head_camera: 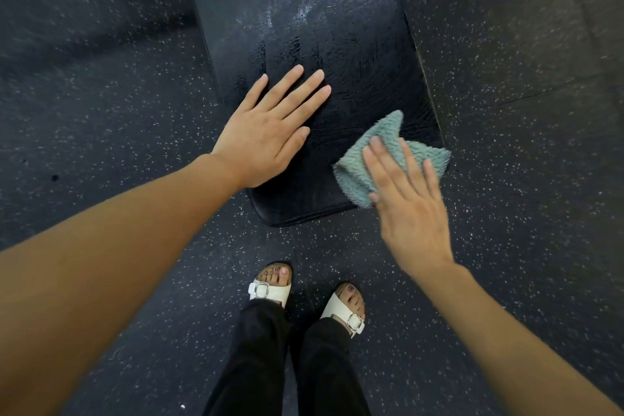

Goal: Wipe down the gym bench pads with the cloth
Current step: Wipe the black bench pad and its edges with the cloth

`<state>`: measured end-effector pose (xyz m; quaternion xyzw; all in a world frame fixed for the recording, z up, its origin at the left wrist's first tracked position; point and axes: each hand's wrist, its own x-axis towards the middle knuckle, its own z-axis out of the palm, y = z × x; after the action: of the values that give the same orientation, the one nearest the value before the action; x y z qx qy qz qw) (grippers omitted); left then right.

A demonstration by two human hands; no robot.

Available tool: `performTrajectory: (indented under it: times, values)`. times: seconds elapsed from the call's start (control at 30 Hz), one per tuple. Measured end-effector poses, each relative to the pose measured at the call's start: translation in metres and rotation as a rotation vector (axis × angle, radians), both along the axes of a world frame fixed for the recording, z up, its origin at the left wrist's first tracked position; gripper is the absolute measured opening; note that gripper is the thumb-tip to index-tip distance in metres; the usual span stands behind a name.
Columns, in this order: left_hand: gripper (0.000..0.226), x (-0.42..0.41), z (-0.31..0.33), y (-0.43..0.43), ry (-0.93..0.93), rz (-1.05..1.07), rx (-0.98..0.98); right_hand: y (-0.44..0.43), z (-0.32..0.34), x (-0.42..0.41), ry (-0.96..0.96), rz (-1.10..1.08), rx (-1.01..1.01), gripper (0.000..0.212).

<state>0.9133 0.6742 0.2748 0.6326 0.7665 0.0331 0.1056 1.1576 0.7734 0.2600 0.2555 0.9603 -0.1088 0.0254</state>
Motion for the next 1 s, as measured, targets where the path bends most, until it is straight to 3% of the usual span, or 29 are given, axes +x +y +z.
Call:
performTrajectory:
  times: [0.17, 0.37, 0.7, 0.9, 1.0]
  values:
    - [0.055, 0.0, 0.0, 0.0, -0.003, -0.003, 0.009, 0.03, 0.003, 0.02, 0.074, -0.178, -0.09, 0.055]
    - [0.055, -0.001, -0.003, -0.001, -0.006, -0.004, 0.022, 0.002, 0.002, 0.004, 0.192, -0.286, -0.126, 0.051]
    - [0.056, -0.007, -0.003, -0.001, -0.022, -0.056, 0.024, -0.085, 0.007, -0.055, 0.09, -0.19, -0.057, 0.057]
    - [0.055, -0.034, 0.0, 0.003, -0.048, -0.243, -0.034, -0.124, 0.011, -0.077, 0.001, -0.053, -0.068, 0.089]
    - [0.055, -0.035, 0.001, 0.003, -0.024, -0.259, -0.032, -0.129, 0.013, -0.077, 0.002, 0.027, -0.067, 0.084]
